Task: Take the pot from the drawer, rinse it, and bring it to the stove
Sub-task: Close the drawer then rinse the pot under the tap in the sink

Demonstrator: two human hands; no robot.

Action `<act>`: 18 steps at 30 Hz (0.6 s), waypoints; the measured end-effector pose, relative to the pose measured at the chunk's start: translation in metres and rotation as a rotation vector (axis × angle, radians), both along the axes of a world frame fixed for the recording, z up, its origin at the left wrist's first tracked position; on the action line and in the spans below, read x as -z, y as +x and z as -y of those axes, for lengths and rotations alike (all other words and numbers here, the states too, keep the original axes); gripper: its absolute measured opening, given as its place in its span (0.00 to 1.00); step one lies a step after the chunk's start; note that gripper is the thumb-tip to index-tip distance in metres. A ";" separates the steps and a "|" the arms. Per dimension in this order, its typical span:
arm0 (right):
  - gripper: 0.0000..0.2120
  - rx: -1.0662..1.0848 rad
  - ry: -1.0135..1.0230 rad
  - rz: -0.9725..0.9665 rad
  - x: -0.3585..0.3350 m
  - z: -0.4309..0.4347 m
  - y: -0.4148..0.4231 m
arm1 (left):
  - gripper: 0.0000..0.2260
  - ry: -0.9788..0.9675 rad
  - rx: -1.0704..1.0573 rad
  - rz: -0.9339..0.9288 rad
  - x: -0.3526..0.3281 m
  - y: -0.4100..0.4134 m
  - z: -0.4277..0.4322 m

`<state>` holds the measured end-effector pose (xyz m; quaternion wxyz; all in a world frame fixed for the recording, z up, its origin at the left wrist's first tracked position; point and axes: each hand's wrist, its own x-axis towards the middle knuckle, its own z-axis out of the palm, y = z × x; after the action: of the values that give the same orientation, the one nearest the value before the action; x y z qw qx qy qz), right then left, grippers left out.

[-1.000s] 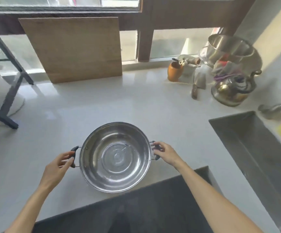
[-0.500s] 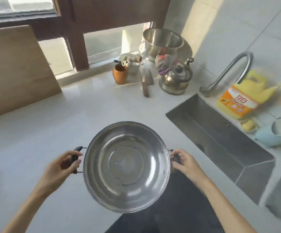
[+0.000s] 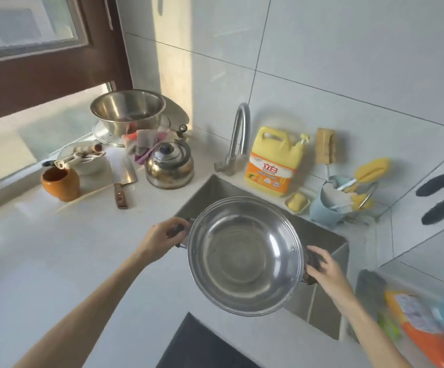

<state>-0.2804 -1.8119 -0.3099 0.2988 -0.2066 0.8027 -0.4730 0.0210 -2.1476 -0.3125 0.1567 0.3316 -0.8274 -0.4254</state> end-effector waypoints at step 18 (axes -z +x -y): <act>0.12 -0.126 0.291 0.067 0.248 0.090 -0.149 | 0.05 0.068 0.170 0.389 0.223 -0.172 0.112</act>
<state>-0.4291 -1.9022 -0.5582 0.3812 -0.1954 0.8378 -0.3384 -0.1505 -2.2596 -0.5358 -0.0538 0.3415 -0.8522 -0.3927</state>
